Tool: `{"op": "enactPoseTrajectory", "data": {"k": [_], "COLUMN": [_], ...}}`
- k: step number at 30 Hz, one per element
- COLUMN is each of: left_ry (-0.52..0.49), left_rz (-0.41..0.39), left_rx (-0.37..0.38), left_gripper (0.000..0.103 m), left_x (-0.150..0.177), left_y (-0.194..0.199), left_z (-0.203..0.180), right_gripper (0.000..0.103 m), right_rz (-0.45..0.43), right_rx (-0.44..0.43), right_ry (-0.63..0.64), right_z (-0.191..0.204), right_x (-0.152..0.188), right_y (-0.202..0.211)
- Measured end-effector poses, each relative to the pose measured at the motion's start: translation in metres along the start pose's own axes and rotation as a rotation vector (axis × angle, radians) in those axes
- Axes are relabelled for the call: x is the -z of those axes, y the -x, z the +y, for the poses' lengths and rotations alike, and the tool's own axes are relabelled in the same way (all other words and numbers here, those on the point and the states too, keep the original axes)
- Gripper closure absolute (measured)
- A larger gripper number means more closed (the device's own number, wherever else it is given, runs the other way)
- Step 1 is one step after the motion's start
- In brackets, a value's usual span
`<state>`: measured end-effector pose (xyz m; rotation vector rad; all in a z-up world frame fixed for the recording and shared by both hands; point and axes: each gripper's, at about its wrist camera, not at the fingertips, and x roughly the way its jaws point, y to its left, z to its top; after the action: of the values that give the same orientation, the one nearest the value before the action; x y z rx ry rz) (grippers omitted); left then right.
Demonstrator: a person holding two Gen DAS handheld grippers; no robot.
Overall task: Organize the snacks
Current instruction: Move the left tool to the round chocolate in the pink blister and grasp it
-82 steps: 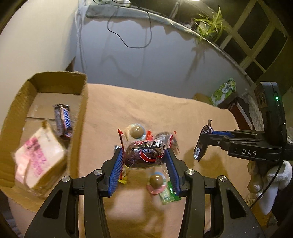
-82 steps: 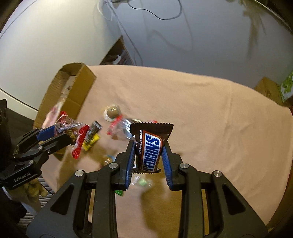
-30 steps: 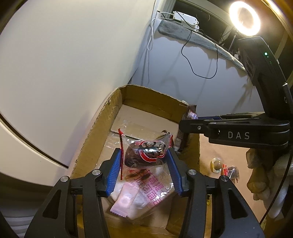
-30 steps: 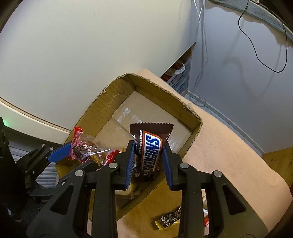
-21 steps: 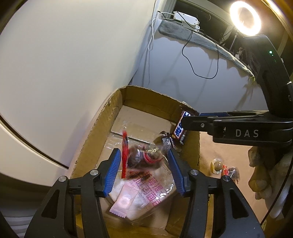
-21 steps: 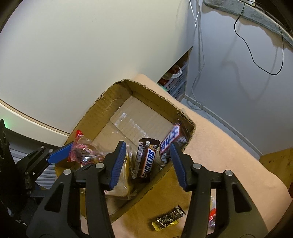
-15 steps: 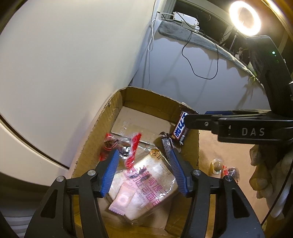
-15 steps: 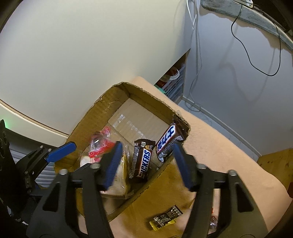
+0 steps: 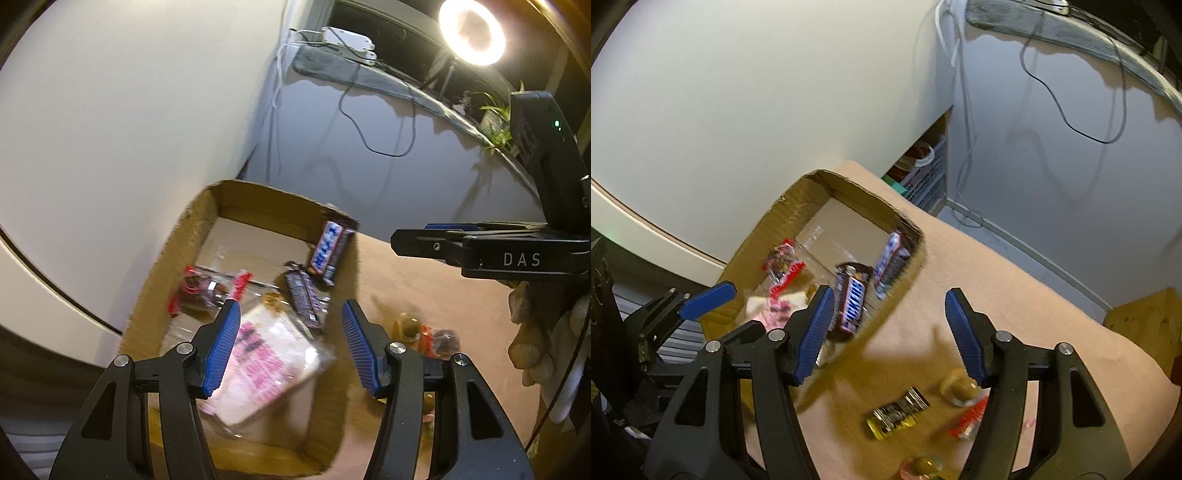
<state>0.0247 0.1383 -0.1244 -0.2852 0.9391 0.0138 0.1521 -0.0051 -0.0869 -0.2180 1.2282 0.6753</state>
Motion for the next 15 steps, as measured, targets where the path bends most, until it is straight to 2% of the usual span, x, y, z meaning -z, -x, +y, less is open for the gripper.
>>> {"op": "enactPoseTrajectory", "data": {"k": [6, 15], "left_ry": [-0.051, -0.132], "left_rz": [0.022, 0.088], "left_rx": [0.057, 0.147], "left_gripper": [0.047, 0.049], "left_x": [0.011, 0.039], "left_y": [0.003, -0.002], "left_z": [-0.030, -0.080], "right_gripper": [0.038, 0.038], "right_rz": [-0.005, 0.022], "right_rx": [0.025, 0.078], "right_ry": [-0.030, -0.116], "right_z": [-0.026, -0.076], "right_x": [0.032, 0.118], "right_y": [0.023, 0.049]}}
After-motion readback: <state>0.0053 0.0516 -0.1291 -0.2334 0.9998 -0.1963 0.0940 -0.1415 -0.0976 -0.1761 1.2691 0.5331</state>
